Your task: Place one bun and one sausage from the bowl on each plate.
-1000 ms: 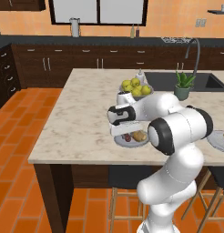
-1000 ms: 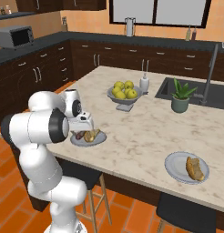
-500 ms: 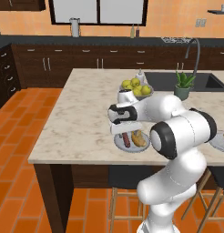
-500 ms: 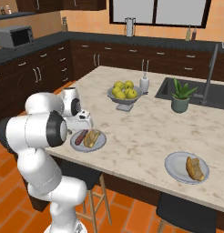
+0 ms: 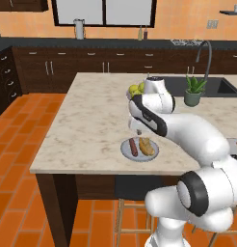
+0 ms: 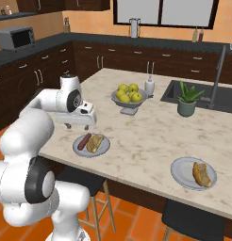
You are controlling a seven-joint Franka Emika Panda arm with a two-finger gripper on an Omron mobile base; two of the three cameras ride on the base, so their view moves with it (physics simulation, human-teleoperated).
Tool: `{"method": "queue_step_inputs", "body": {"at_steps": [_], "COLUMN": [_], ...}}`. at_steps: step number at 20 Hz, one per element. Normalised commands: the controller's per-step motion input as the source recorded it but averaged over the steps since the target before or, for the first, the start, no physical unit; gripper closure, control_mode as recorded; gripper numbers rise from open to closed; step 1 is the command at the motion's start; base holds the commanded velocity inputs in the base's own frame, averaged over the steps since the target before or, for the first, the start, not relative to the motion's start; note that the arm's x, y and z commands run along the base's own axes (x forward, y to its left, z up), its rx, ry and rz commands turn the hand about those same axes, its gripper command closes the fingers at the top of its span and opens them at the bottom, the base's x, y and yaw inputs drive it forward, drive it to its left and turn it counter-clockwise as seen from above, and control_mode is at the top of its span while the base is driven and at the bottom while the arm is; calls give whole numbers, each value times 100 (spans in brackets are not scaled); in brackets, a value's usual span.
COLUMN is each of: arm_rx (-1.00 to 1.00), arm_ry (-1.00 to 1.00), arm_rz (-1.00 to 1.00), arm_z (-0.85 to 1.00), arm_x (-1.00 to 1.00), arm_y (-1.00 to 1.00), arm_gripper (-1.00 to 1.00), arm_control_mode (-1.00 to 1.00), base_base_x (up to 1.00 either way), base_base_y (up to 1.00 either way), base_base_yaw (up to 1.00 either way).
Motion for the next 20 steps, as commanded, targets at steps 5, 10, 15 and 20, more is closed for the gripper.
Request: {"method": "queue_step_inputs", "body": {"at_steps": [5, 10, 15, 20], "arm_rx": [0, 0, 0, 0], "arm_ry": [-23, -22, -13, 0], "arm_rz": [0, 0, -1, 0], "arm_z": [100, 100, 40, 0], "arm_x": [-100, -96, -46, 0], "arm_y": [-25, -5, -6, 0], "arm_gripper": [-100, -100, -100, -100], "arm_control_mode": [-100, -100, -100, -100], "base_base_x": [0, 0, 0, 0], "base_base_y": [0, 0, 0, 0], "base_base_yaw": [0, 0, 0, 0]}}
